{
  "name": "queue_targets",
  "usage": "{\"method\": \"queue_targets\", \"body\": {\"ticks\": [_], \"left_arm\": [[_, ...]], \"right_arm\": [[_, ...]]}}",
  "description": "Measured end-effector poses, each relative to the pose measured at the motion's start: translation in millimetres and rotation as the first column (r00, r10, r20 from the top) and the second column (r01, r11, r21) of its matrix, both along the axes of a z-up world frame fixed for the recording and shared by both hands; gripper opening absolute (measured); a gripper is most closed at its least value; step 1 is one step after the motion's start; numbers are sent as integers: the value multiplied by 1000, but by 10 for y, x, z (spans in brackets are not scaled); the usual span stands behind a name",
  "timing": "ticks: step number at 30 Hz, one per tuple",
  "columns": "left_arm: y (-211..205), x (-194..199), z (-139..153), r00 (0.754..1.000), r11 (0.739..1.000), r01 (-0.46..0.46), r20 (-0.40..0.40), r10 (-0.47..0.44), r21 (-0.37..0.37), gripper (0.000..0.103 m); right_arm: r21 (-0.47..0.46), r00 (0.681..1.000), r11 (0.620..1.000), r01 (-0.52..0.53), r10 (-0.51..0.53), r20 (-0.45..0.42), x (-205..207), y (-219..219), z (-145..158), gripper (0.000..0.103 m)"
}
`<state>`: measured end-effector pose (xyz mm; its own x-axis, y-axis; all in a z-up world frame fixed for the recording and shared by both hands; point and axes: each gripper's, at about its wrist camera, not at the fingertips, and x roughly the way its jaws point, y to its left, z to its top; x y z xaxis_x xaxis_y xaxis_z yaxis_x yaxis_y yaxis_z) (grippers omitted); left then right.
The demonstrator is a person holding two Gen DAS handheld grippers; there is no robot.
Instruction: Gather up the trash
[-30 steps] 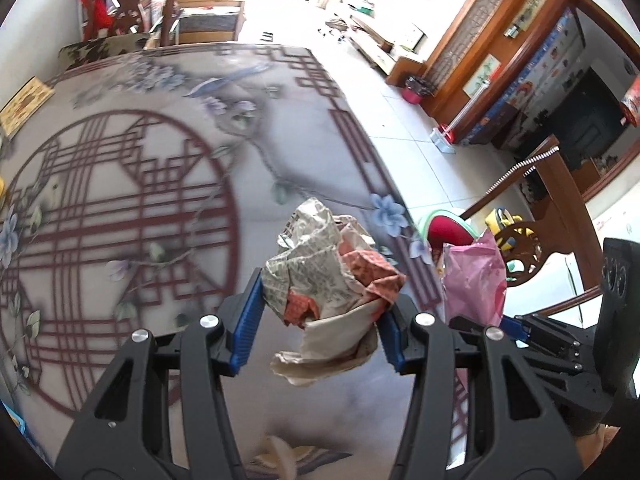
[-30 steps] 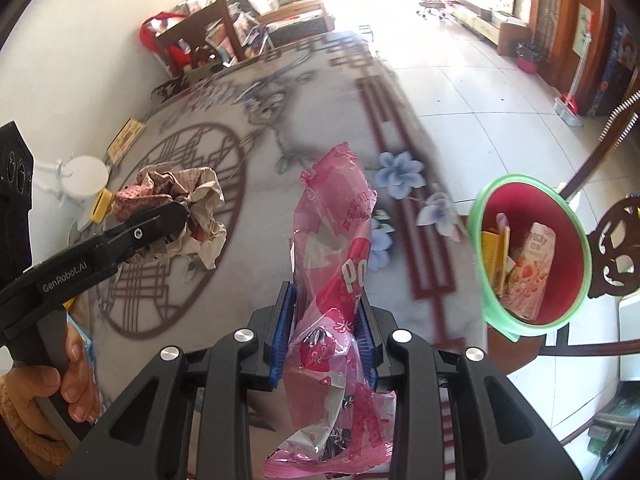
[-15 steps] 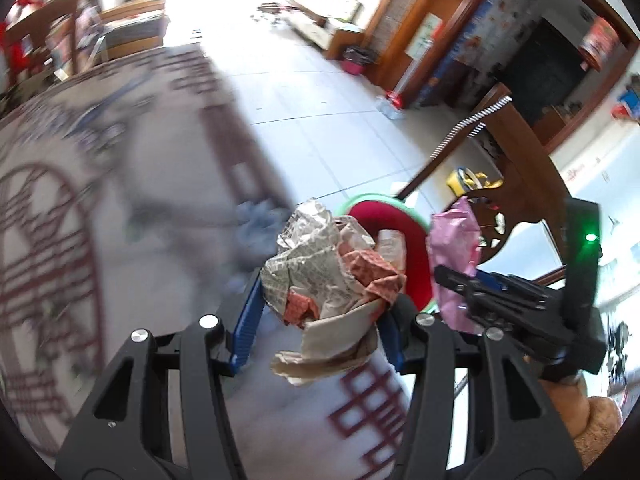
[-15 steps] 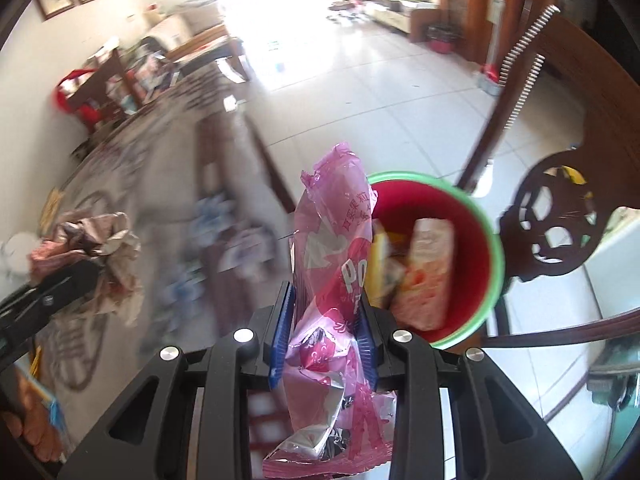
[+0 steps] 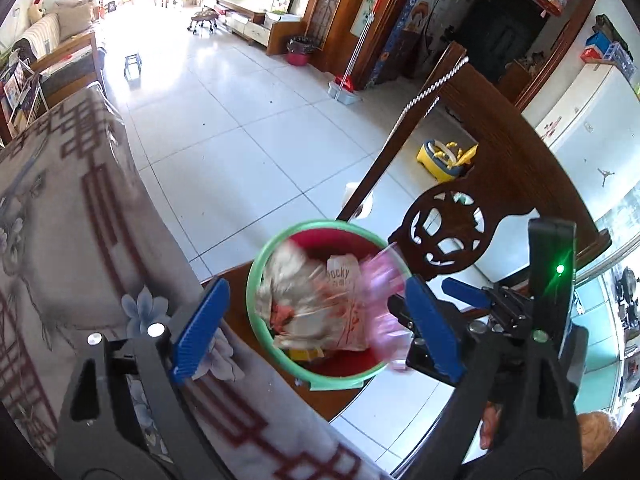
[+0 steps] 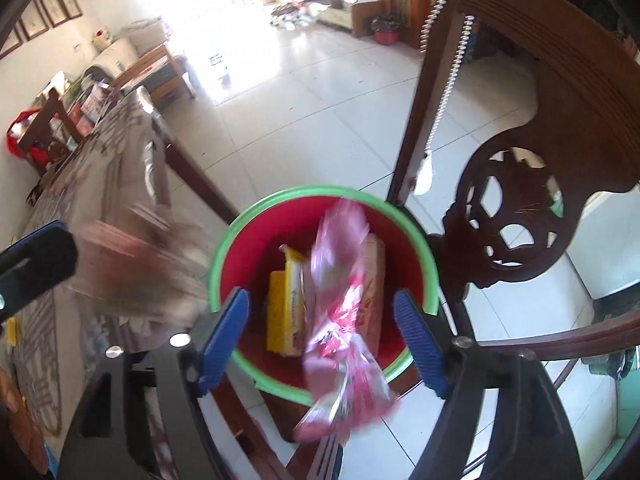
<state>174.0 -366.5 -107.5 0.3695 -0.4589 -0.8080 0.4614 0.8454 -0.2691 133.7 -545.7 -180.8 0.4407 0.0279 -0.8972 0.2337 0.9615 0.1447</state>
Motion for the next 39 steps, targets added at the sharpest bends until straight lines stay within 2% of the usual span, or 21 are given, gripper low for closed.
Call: {"method": "queue_targets", "body": {"ticks": [3, 6, 8, 10, 12, 13, 15, 18, 20, 22, 24, 28, 29, 30, 32, 33, 35, 37, 39], "left_arm": [[74, -63, 109, 999, 1000, -8, 36, 7, 15, 94], [229, -190, 288, 996, 999, -29, 87, 27, 19, 97], [401, -310, 440, 991, 998, -59, 124, 57, 10, 98], [592, -411, 580, 985, 996, -86, 149, 88, -14, 98], [824, -551, 719, 974, 991, -121, 189, 128, -47, 98], [898, -605, 766, 969, 989, -134, 204, 143, -58, 98], [1154, -770, 895, 949, 981, -170, 253, 188, -91, 98], [1483, -999, 1009, 911, 967, -229, 326, 253, -110, 98], [1722, -1158, 1053, 880, 955, -279, 372, 296, -100, 98], [1904, -1251, 1083, 863, 944, -318, 387, 326, -86, 98], [2104, -1331, 1120, 848, 932, -347, 388, 360, -106, 98], [2517, -1522, 1228, 800, 904, -407, 425, 423, -132, 98], [2615, -1574, 1263, 782, 895, -427, 445, 437, -129, 98], [2672, -1604, 1286, 770, 890, -439, 457, 445, -128, 98], [2826, -1683, 1325, 747, 876, -465, 473, 466, -129, 98], [2925, -1734, 1331, 725, 861, -492, 489, 486, -126, 98], [3050, -1824, 1331, 694, 845, -516, 511, 507, -137, 98], [3236, -1960, 1269, 656, 828, -524, 525, 542, -201, 98], [3370, -2002, 1212, 645, 810, -542, 507, 572, -225, 98]], "right_arm": [[7, 1000, 1000, 19, -19, 16, -56, -20, 95, 74], [10, 997, 1000, 20, -21, 76, -175, 40, 299, 74], [1, 989, 1000, 21, -21, 147, -299, 157, 529, 85], [-8, 975, 1000, 20, -18, 220, -411, 288, 747, 90], [-35, 952, 999, 22, -10, 307, -567, 468, 998, 96], [-55, 929, 998, 29, -7, 371, -678, 593, 1149, 96], [-87, 888, 995, 47, -2, 459, -831, 779, 1344, 96], [-146, 840, 986, 75, 16, 542, -1042, 1094, 1553, 96], [-195, 825, 978, 70, 53, 562, -1158, 1345, 1656, 96], [-250, 806, 966, 57, 103, 583, -1257, 1569, 1723, 96], [-303, 779, 951, 56, 148, 609, -1364, 1796, 1796, 96], [-292, 726, 955, 54, 164, 668, -1532, 2165, 1816, 96], [-271, 695, 960, 73, 146, 704, -1598, 2265, 1793, 96], [-255, 691, 964, 74, 135, 710, -1620, 2324, 1779, 96], [-217, 707, 976, 36, 129, 696, -1636, 2455, 1764, 96], [-207, 712, 978, 22, 130, 690, -1639, 2538, 1753, 96], [-251, 705, 968, 2, 177, 687, -1670, 2736, 1752, 96], [-290, 705, 957, -23, 221, 673, -1689, 2906, 1764, 96], [-298, 714, 954, -43, 238, 658, -1693, 3032, 1755, 96]]}}
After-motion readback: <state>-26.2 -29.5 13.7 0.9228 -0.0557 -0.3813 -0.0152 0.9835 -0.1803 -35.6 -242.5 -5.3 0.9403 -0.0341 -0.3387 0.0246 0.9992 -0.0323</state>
